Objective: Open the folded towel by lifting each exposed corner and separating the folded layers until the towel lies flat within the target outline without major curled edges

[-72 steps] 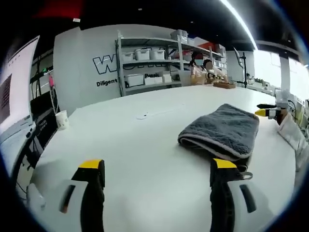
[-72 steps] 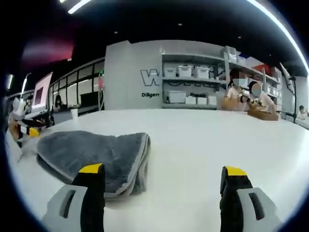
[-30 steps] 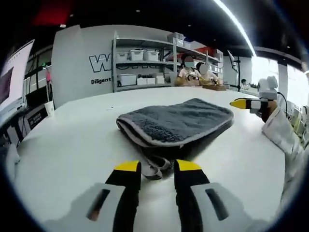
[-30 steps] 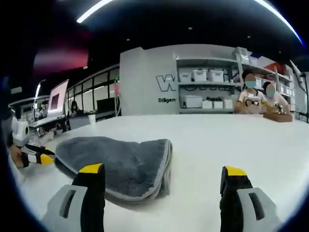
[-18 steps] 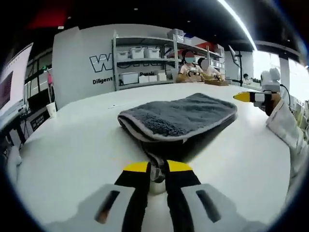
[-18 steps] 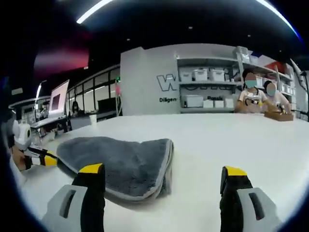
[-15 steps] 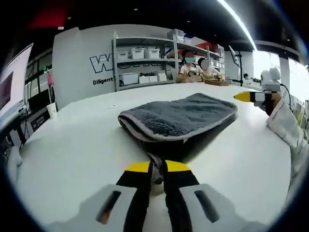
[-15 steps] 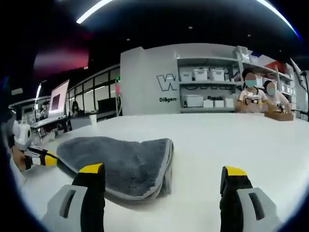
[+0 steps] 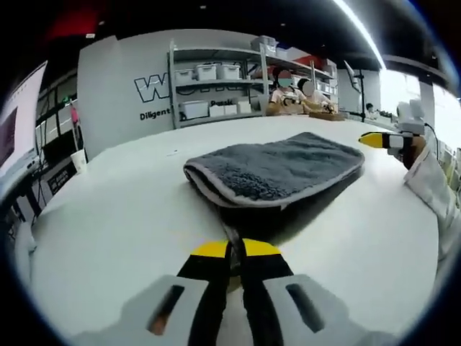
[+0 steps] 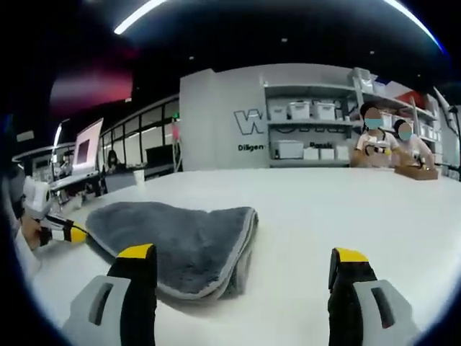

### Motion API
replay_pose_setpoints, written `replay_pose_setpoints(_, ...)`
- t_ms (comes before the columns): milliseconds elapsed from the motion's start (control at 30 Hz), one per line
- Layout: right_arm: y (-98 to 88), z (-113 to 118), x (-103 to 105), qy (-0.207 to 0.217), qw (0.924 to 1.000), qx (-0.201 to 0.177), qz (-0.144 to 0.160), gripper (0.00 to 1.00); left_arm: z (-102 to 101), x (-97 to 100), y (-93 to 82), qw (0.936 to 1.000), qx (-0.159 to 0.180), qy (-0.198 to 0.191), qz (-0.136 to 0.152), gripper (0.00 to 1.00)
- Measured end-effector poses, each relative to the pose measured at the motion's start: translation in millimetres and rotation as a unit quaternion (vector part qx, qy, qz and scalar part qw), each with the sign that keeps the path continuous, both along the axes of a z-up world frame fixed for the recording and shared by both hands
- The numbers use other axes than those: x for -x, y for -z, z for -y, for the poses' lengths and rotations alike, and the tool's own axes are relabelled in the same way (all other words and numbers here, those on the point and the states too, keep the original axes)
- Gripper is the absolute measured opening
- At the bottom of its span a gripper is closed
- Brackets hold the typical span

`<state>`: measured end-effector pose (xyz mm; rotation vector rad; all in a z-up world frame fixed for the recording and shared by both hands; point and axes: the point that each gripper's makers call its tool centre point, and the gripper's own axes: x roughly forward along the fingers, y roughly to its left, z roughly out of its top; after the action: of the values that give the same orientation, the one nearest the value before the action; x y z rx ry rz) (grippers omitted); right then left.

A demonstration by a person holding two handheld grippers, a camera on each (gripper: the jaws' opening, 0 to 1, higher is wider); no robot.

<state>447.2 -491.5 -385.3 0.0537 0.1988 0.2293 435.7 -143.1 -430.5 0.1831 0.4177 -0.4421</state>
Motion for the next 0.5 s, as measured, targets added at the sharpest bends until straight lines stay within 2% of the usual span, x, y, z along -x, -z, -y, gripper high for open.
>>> replay_pose_setpoints(233, 1.5, -3, -1, -0.008, 1.0000, 0.002, -0.004, 0.99, -8, -18.4, -1.4, 0.9993, -0.033, 0.011, -0.016, 0.04)
replay_pose_setpoints(300, 7.0, -10, 0, -0.026, 0.9995, 0.005, -0.017, 0.99, -11, -23.8, -1.3, 0.9989, -0.040, 0.011, -0.020, 0.04)
replay_pose_setpoints(400, 7.9, -21, 1, -0.051, 0.9983, -0.018, -0.021, 0.99, -15, -33.2, -1.1, 0.9983, -0.049, 0.013, -0.027, 0.04)
replay_pose_setpoints(500, 6.5, -21, 1, -0.052, 0.9983, -0.019, -0.018, 0.99, -17, -42.1, 0.3, 0.9974, -0.061, 0.017, -0.035, 0.04)
